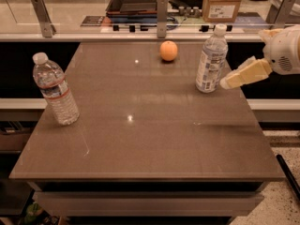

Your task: Pick blue plastic bottle

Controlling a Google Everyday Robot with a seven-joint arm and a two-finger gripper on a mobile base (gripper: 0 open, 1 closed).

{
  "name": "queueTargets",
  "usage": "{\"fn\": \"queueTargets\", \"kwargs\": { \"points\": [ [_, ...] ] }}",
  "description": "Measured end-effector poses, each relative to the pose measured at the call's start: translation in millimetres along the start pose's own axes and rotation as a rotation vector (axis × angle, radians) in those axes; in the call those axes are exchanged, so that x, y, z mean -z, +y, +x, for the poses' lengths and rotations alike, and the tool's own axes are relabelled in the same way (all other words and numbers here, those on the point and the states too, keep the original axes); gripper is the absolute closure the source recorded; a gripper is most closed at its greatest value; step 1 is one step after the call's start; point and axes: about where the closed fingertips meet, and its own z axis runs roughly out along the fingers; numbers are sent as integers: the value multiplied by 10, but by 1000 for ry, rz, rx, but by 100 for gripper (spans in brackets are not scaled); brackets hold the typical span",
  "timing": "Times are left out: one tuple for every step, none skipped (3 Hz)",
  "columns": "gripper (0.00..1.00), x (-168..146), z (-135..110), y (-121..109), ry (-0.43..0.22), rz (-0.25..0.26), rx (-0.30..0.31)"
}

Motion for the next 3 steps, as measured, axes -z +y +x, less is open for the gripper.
{"fn": "queueTargets", "kwargs": {
  "points": [
    [0,-287,-114,3,-105,-27,-35],
    [0,-576,-269,74,-197,-90,-60],
    [0,-767,-351,133,-308,-139,-103]
  ]
}}
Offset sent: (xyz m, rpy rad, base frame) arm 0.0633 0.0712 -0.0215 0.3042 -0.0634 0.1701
